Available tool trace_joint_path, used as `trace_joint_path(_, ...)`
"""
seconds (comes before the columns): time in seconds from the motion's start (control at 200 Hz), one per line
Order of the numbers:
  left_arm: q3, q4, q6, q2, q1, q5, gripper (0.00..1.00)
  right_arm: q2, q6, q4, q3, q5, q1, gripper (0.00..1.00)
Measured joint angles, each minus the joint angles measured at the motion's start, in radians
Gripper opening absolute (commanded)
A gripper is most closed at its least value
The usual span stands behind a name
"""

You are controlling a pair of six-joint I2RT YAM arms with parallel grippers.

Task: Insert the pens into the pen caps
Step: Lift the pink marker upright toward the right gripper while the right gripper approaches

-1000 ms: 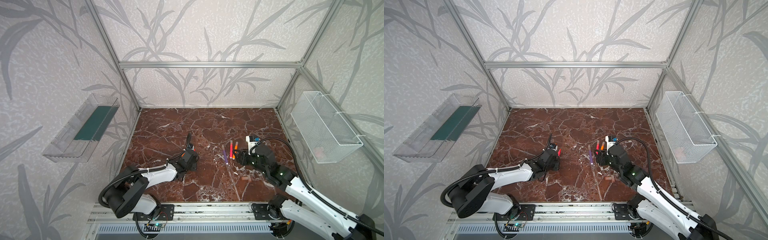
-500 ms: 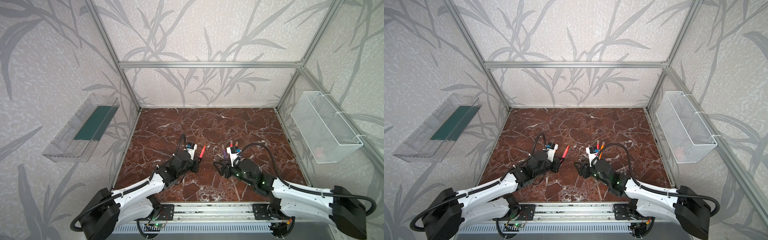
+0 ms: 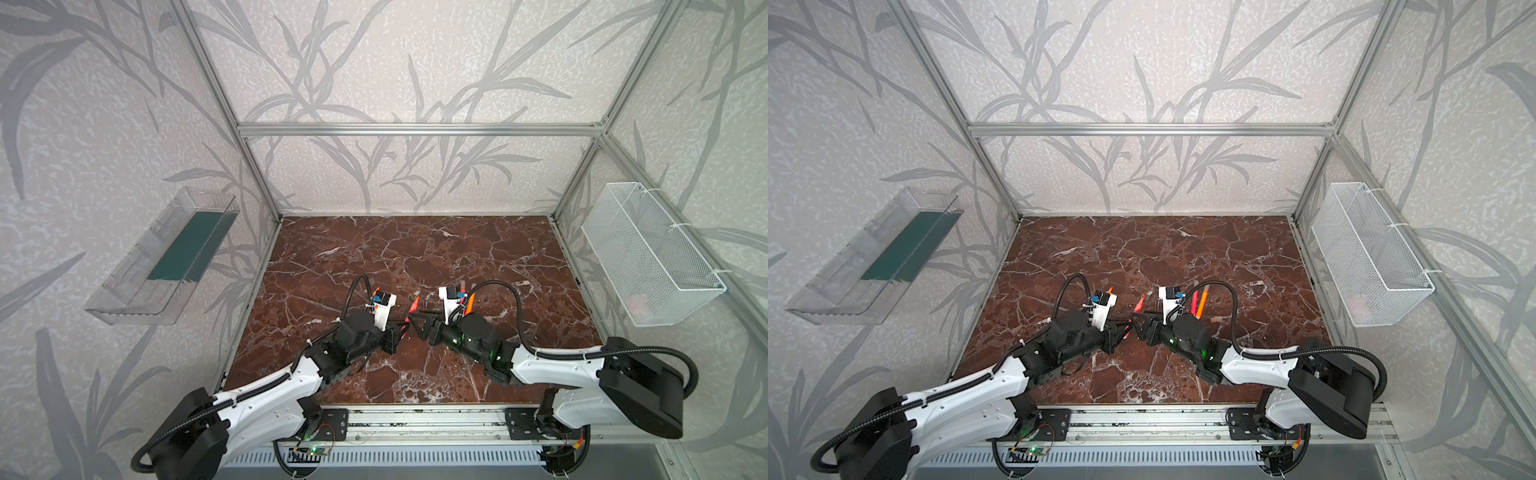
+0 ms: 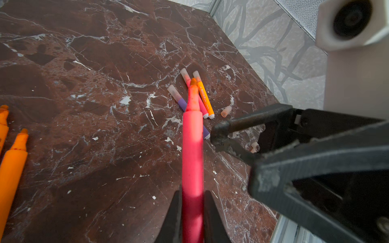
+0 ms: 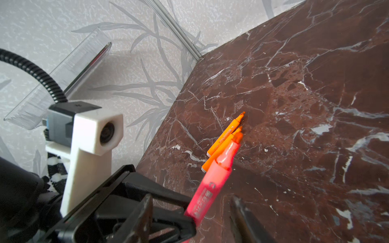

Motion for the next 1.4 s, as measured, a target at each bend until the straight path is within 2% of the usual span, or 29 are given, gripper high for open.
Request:
trace_joint_path(0.24,-0.013,0.013,0.006,-0.053,-0.012,0.028,0.00,0.027,0.031,0.006,0.019,0.056,0.000,0.56)
trace_joint_path(0.49,-0.013,0.015,0.018,-0.065,-0.020,0.044,0.00,0.046,0.043,0.006,0.057,0.070,0.000,0.29)
trace_joint_path(0.59,-0.013,0.021,0.021,-0.065,-0.024,0.050,0.00,0.053,0.049,0.006,0.062,0.071,0.000,0.22)
trace_joint_path(0.705,-0.016,0.017,0.027,-0.062,-0.024,0.052,0.05,0.060,0.068,0.014,0.069,0.065,0.002,0.13)
trace_joint_path(0.795,-0.016,0.017,0.028,-0.062,-0.025,0.053,0.14,0.063,0.077,0.016,0.071,0.060,0.003,0.09)
trace_joint_path(0.895,-0.020,0.018,0.027,-0.062,-0.024,0.050,0.27,0.070,0.085,0.025,0.071,0.051,0.003,0.07)
trace_joint_path(0.99,-0.026,0.029,0.029,-0.062,-0.026,0.047,0.34,0.071,0.087,0.026,0.071,0.050,0.003,0.05)
trace_joint_path(1.26,-0.026,0.064,0.038,-0.036,-0.026,0.034,0.35,0.072,0.105,0.062,0.071,0.039,0.005,0.03)
trace_joint_path(1.399,-0.023,0.068,0.048,-0.014,-0.026,0.024,0.34,0.076,0.111,0.082,0.074,0.037,0.040,0.03)
